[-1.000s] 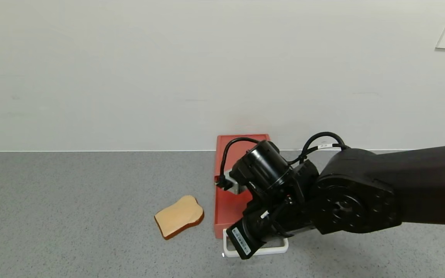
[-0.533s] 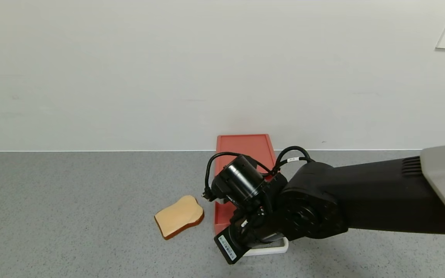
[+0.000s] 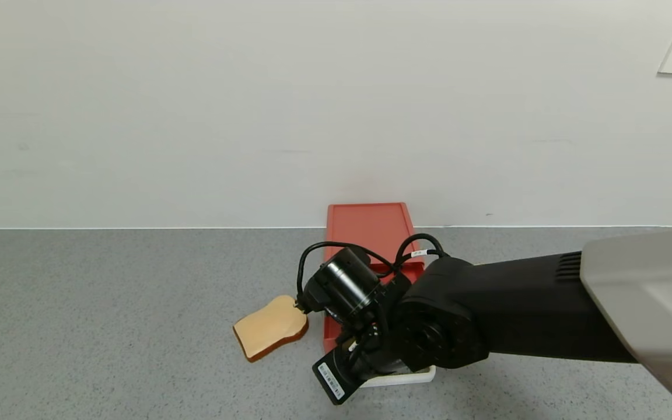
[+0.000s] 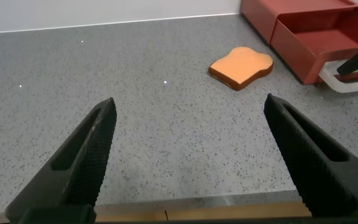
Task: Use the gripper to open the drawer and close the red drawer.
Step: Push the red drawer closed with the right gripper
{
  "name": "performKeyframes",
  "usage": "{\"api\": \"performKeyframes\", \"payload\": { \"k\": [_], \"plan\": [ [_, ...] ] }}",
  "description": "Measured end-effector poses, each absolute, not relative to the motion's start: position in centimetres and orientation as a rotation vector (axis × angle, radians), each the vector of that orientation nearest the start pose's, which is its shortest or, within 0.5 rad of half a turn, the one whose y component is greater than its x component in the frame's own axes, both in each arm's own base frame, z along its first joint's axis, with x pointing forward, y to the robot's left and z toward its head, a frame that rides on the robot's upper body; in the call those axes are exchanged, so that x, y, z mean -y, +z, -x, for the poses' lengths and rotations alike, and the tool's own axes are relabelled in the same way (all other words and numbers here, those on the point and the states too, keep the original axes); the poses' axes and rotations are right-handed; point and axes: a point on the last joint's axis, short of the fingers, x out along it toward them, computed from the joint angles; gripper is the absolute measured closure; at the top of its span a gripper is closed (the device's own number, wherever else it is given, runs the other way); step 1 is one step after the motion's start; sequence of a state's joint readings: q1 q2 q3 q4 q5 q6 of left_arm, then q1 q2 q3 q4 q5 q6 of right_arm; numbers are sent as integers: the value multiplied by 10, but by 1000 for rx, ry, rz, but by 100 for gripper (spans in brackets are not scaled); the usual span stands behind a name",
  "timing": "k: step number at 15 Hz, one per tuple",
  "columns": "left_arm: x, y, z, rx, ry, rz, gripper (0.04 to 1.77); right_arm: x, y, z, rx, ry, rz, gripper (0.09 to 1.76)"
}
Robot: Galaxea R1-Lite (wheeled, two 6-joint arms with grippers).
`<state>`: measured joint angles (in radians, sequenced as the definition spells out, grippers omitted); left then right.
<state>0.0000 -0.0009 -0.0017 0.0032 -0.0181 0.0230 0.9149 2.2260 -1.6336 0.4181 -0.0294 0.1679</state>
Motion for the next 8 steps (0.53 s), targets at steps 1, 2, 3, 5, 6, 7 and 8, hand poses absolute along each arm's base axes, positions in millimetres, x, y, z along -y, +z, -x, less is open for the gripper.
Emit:
{"api": "performKeyframes", "payload": {
  "k": [1,2,3,5,6,7,8],
  "plan": [
    [0,76,23,0,-18,-23,9,-337,115,-261,-982,718,328,173],
    [0,76,23,0,-18,-23,9,-339,114,-262,-979,713,330,173],
    [0,76,23,0,-18,-23,9,-340,114,-263,-975,706,334,173],
    [0,76,23,0,-17,-23,9,-342,112,-265,-968,692,339,173],
    [0,76,23,0,-17,-23,9,-343,111,-266,-965,691,340,173],
    [0,76,23,0,-17,-23,9,-343,110,-267,-967,690,340,173],
    [0,76,23,0,-16,-23,9,-344,110,-268,-966,689,340,173]
  ]
}}
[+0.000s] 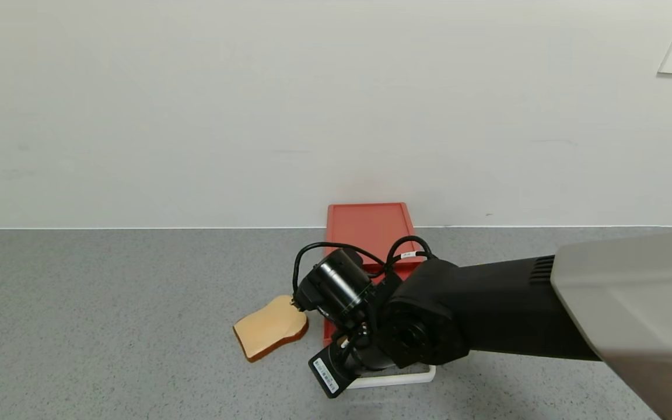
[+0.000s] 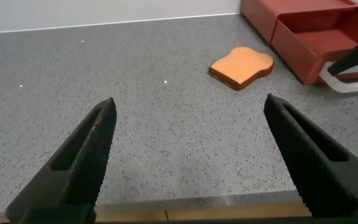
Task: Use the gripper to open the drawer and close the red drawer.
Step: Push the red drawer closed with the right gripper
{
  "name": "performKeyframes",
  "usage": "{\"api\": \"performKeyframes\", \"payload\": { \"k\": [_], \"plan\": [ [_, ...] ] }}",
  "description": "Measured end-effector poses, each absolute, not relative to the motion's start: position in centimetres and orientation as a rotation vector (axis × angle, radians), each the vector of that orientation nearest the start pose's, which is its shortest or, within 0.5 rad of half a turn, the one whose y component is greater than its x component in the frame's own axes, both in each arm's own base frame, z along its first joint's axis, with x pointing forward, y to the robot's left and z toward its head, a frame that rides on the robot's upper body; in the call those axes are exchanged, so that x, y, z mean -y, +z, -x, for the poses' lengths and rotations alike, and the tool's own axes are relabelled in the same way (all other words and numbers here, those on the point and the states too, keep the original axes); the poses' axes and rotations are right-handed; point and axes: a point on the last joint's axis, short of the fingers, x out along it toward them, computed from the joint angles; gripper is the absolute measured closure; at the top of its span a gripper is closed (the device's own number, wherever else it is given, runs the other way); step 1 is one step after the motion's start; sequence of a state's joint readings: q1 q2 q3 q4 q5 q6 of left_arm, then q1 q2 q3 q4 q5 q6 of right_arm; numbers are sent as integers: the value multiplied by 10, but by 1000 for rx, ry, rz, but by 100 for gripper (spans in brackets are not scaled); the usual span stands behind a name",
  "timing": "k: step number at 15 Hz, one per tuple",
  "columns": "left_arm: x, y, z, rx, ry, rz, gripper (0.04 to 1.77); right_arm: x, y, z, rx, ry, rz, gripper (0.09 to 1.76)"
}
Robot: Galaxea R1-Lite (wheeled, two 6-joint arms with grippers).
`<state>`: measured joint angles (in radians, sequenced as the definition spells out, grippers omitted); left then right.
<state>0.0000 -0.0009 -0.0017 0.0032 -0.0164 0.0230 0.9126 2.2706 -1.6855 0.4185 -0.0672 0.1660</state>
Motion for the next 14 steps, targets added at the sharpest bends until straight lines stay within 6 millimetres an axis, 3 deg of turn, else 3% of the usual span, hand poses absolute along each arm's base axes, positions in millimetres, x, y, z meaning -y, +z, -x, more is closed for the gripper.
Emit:
{"api": "performKeyframes", "payload": {
  "k": [14],
  "plan": [
    [0,76,23,0,-17,-23,9,-345,116,-285,-906,694,335,173]
  ]
}}
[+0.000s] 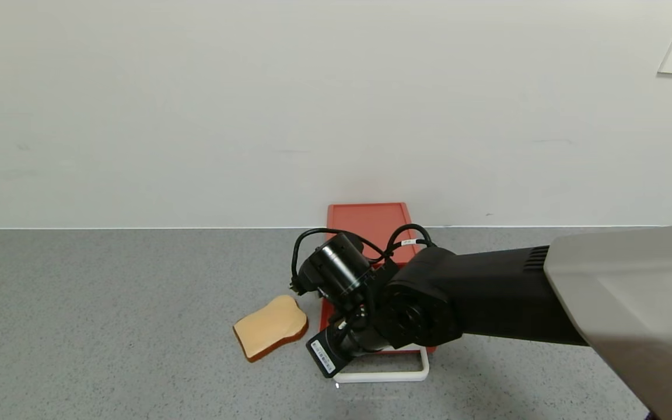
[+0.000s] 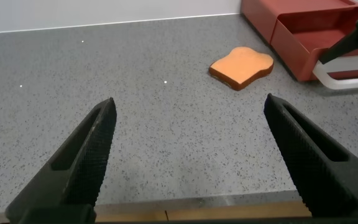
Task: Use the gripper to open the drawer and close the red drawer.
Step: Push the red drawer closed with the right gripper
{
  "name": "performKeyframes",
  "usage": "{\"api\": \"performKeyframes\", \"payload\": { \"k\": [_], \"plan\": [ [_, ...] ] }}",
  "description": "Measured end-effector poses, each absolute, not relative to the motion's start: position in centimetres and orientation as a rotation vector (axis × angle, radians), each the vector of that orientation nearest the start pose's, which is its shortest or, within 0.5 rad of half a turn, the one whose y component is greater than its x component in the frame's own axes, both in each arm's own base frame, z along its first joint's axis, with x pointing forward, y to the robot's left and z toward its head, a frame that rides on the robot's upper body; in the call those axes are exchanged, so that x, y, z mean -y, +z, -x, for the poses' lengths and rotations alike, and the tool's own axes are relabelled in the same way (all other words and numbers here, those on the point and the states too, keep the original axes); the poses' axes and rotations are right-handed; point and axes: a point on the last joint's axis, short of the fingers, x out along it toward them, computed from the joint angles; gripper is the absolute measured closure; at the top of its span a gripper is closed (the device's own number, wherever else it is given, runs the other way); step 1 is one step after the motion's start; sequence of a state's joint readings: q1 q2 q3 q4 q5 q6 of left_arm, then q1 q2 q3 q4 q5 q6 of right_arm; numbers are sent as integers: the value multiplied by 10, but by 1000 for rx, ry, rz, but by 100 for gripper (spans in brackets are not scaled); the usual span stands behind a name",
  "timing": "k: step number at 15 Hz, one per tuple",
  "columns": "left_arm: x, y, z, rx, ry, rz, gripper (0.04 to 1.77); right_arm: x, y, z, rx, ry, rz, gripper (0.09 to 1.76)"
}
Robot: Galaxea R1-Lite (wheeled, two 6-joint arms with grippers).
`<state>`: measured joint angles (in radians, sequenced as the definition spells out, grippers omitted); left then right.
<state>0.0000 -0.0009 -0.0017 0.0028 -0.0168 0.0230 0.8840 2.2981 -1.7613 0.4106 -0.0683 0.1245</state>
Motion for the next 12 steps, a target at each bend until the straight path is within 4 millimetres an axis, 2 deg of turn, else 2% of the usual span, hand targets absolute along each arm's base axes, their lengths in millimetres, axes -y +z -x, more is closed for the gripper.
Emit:
{"api": "performKeyframes", "payload": {
  "k": [12],
  "plan": [
    [0,76,23,0,-17,-23,9,-336,119,-309,-882,673,346,173]
  ]
}}
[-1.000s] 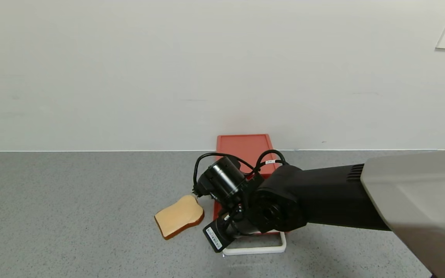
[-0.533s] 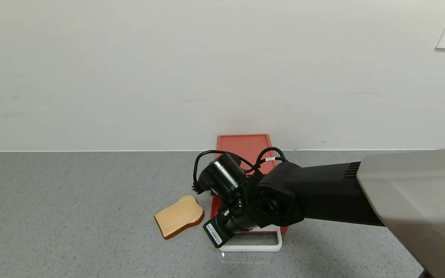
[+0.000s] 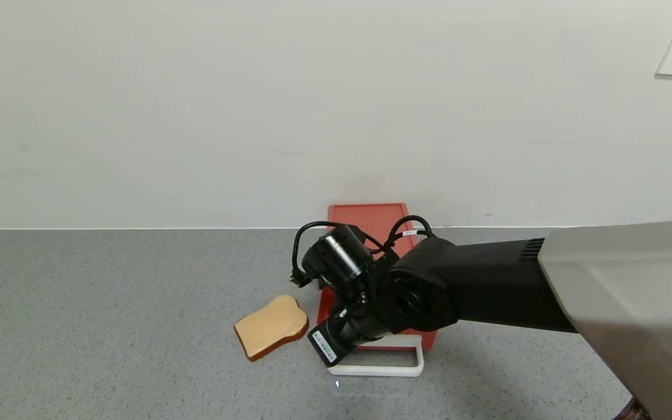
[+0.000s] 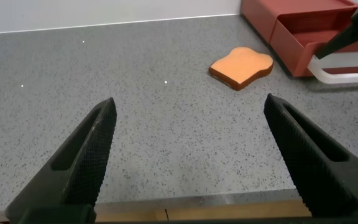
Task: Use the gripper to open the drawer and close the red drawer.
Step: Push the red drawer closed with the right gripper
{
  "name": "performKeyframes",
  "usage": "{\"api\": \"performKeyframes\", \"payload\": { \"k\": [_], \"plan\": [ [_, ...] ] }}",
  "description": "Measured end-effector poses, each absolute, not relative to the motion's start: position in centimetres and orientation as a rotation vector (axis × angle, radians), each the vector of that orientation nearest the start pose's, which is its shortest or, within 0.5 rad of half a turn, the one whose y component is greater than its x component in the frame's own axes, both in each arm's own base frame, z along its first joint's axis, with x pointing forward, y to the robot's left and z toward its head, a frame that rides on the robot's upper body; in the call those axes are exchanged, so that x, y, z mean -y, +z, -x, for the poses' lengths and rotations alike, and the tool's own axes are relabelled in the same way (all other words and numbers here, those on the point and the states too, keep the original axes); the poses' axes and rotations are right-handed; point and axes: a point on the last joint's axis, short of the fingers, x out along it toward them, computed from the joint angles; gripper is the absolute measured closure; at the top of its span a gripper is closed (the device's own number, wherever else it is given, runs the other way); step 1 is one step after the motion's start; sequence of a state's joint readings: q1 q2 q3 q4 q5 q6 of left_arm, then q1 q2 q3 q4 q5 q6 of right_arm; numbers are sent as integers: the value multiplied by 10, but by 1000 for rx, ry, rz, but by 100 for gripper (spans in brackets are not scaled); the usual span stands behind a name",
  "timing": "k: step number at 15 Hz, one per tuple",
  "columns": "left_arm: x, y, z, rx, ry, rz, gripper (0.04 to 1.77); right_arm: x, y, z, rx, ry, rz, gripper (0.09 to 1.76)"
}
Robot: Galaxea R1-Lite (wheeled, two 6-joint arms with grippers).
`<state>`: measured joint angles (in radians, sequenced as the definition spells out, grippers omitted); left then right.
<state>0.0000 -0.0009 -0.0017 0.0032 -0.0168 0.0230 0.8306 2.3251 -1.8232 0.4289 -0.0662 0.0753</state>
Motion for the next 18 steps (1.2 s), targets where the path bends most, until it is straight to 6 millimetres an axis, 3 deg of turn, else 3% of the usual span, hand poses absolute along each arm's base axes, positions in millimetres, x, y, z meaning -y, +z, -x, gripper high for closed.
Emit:
{"api": "performKeyframes", "payload": {
  "k": [18],
  "plan": [
    [0,76,23,0,-16,-23,9,-316,118,-291,-1107,512,426,173]
  ]
}}
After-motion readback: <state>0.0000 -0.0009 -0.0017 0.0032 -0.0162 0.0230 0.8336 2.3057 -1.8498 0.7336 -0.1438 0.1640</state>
